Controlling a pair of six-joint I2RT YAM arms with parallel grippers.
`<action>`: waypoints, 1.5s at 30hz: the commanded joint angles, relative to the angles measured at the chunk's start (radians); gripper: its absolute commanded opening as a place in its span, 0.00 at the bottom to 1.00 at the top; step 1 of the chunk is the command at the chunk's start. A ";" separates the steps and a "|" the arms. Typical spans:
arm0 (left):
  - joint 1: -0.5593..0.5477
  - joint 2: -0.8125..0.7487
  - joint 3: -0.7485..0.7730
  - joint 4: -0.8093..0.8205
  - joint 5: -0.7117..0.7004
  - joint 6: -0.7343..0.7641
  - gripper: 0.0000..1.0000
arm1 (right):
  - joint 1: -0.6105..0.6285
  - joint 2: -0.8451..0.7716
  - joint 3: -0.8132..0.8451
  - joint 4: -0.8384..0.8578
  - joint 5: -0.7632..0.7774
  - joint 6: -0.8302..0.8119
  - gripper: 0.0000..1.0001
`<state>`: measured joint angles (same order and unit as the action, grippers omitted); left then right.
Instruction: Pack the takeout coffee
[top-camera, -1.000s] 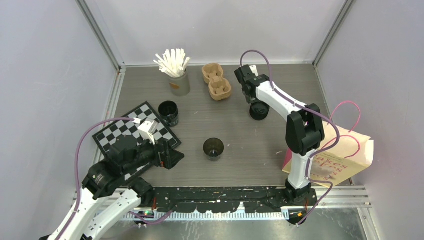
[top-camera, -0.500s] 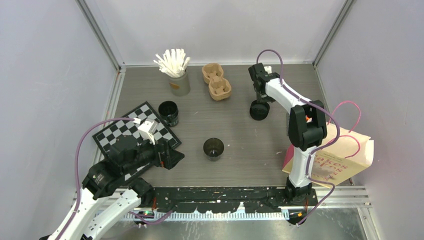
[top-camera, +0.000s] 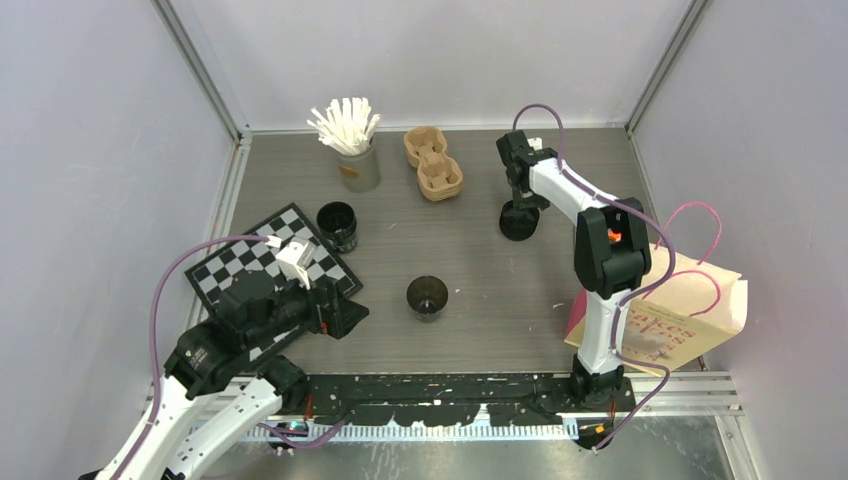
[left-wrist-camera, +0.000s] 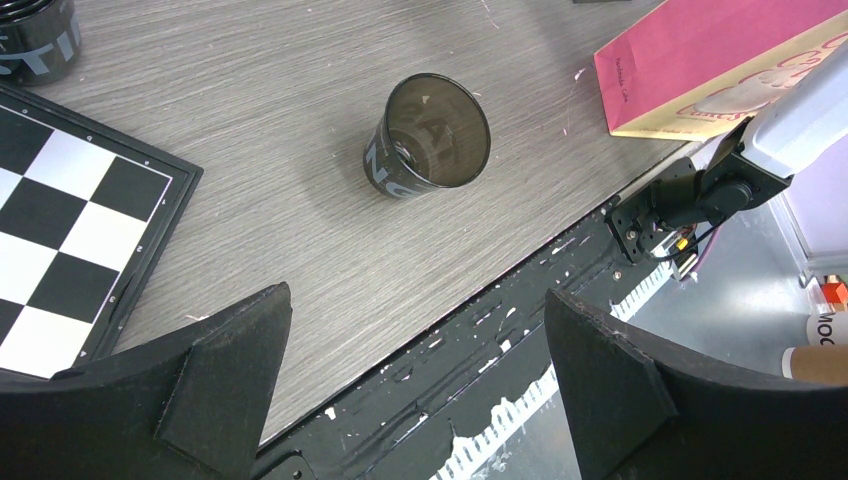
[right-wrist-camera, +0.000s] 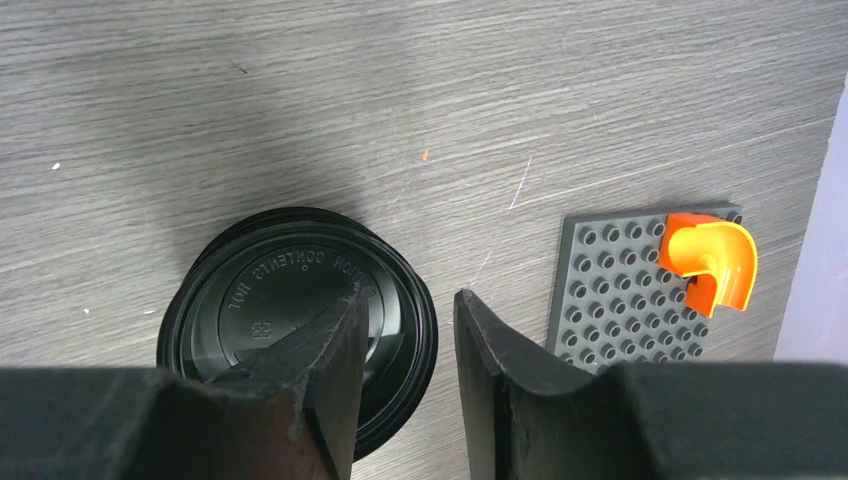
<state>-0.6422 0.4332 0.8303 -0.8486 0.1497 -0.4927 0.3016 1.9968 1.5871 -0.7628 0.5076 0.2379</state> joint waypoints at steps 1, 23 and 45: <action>-0.004 -0.002 0.012 0.013 -0.003 0.006 1.00 | -0.013 -0.004 -0.002 0.014 0.011 0.016 0.42; -0.004 -0.005 0.012 0.012 -0.008 0.005 1.00 | -0.022 0.001 -0.012 0.013 0.000 0.009 0.34; -0.004 -0.012 0.012 0.011 -0.012 0.004 1.00 | -0.021 -0.004 0.002 -0.007 -0.005 0.003 0.20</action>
<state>-0.6422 0.4332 0.8303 -0.8490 0.1493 -0.4927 0.2840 1.9987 1.5715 -0.7650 0.4984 0.2390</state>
